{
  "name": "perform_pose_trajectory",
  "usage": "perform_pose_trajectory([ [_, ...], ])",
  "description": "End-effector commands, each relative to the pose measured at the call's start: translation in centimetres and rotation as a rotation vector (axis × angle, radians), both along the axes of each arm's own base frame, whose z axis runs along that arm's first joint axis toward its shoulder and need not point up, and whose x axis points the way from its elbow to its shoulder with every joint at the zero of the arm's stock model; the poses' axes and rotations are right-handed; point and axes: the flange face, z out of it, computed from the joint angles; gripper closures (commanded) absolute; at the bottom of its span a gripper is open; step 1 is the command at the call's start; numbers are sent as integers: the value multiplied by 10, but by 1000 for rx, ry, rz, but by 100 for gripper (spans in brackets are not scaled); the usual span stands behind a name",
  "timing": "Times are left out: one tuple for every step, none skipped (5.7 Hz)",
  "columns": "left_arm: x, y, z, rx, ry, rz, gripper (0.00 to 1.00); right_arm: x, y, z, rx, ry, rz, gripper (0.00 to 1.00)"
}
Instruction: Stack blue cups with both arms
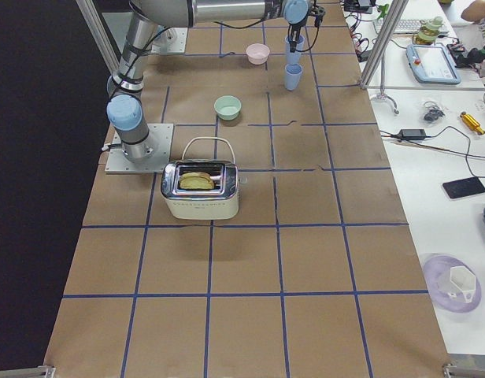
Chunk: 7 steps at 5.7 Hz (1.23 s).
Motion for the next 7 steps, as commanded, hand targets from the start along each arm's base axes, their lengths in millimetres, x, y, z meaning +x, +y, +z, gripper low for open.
perform_pose_trajectory([
  [1,5,4,-8,-1,1,1,1,-8,-29,3,7,-4,92],
  [1,5,4,-8,1,1,1,-1,-3,-48,38,16,0,92],
  [1,4,4,-9,-1,1,1,-1,-1,-57,37,16,3,91],
  [1,4,6,-12,0,1,1,-2,-1,-60,40,16,2,62],
  [1,4,6,-12,0,1,1,-7,-7,-49,22,9,-4,1],
  [1,4,6,-12,0,1,1,-45,-25,-19,-13,-8,-54,0],
  [1,4,5,-9,-1,1,1,-78,-21,14,-17,-10,-16,0],
])
